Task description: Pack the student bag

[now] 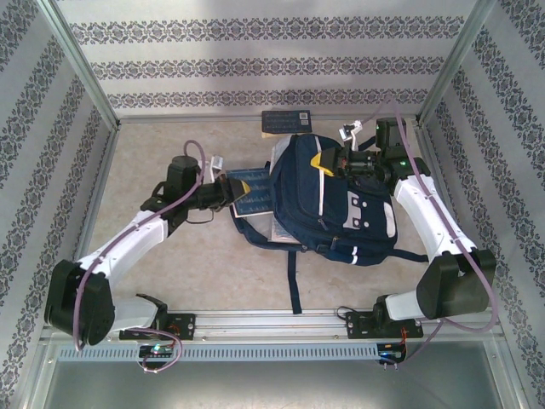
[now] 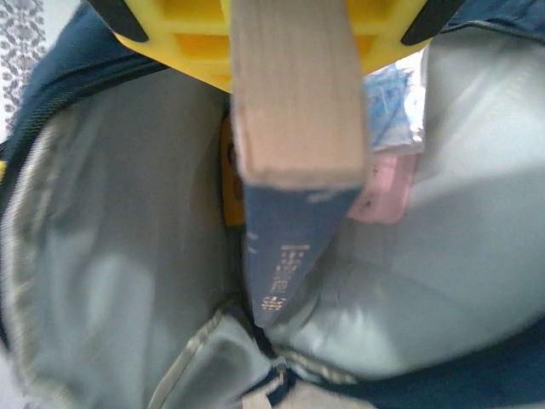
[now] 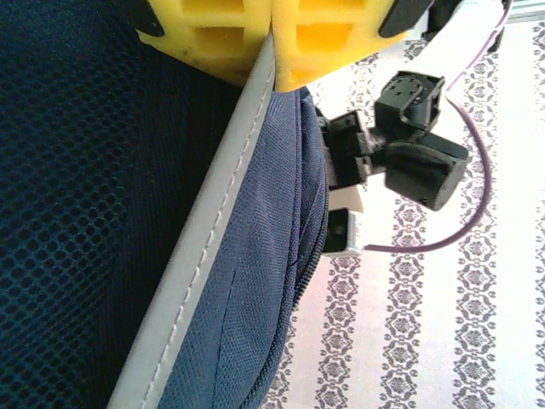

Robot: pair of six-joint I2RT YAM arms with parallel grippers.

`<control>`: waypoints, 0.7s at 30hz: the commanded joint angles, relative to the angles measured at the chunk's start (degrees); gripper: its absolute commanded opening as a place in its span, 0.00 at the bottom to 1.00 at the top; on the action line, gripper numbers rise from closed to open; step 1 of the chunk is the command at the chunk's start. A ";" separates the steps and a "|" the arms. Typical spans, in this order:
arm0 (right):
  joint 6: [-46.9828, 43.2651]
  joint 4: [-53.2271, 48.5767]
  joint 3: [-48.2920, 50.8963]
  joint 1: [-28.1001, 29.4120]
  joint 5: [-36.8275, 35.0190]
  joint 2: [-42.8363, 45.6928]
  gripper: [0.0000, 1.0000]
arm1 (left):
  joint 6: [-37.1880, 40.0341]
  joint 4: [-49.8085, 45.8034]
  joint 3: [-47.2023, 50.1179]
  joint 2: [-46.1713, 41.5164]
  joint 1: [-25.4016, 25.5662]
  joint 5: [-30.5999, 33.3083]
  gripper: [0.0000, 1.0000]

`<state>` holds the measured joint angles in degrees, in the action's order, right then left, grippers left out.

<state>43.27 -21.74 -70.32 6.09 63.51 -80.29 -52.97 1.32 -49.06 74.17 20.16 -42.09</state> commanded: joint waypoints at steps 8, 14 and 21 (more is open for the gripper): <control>9.08 13.05 -2.40 -1.12 10.30 1.31 0.00 | -4.86 12.24 -6.09 12.56 9.10 -2.32 0.00; 11.91 16.21 -2.20 -1.21 10.75 2.16 0.00 | -7.71 19.08 -12.95 23.97 11.90 -2.13 0.00; 13.53 17.64 -2.41 -1.30 10.03 2.68 0.00 | -8.55 19.90 -25.08 37.00 17.58 -1.29 0.17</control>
<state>55.42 -13.15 -70.32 5.34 67.48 -80.47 -60.69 16.36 -69.89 109.21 35.18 -43.05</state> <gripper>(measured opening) 0.070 0.163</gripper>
